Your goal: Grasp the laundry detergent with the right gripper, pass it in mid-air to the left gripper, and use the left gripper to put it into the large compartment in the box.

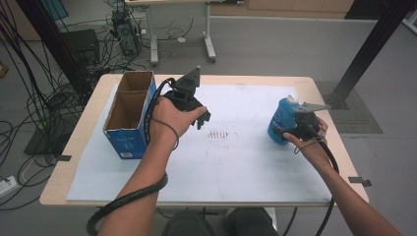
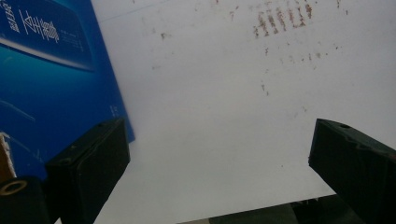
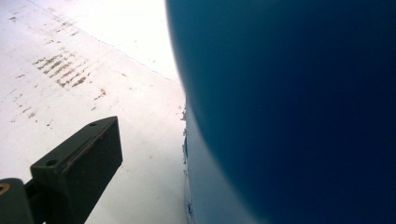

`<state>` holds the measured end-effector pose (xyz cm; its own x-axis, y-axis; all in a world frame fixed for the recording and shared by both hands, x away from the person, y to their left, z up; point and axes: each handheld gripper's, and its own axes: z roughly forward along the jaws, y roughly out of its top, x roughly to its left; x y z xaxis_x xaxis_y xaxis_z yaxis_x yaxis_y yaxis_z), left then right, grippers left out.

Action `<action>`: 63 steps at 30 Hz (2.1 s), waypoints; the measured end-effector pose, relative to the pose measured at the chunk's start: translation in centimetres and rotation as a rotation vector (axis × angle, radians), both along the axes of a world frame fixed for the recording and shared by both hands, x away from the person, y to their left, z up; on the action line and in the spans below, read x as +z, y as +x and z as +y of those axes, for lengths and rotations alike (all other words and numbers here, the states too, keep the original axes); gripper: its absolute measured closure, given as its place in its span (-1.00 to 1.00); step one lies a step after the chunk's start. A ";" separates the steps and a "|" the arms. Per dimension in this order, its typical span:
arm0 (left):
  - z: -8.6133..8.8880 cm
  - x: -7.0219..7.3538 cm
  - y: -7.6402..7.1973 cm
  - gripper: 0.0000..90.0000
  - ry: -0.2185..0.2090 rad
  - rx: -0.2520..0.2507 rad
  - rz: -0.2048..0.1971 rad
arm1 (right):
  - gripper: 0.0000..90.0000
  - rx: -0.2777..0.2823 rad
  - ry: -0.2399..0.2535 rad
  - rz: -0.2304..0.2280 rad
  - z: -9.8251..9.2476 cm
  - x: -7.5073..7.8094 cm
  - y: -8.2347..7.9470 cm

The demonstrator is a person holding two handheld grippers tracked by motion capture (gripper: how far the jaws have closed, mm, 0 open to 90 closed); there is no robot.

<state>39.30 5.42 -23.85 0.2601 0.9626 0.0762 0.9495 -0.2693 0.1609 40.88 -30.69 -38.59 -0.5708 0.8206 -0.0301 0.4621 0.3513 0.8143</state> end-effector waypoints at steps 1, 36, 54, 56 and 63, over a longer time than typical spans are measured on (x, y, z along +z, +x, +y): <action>0.0 0.0 0.0 -0.87 0.000 0.002 -0.002 | -0.97 0.000 0.000 0.000 0.0 0.0 0.0; 0.2 -0.5 0.0 -0.87 -0.003 0.004 0.009 | -0.41 -0.023 0.012 -0.006 0.0 -0.7 0.2; -0.3 -0.2 0.0 -0.87 -0.001 0.000 -0.001 | -0.11 -0.039 0.012 -0.003 -0.4 -0.9 0.6; -0.2 -0.2 0.0 -0.87 0.001 0.002 0.003 | -0.10 -0.039 0.017 0.001 -0.4 -0.9 0.6; -0.2 -0.1 0.0 -0.87 0.000 0.001 0.003 | -0.09 -0.038 0.014 -0.002 -0.4 -0.9 0.6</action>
<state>39.32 5.25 -24.00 0.2595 0.9628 0.0749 0.9503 -0.2684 0.1580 41.44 -31.07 -39.49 -0.5394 0.8418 -0.0198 0.4735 0.3226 0.8196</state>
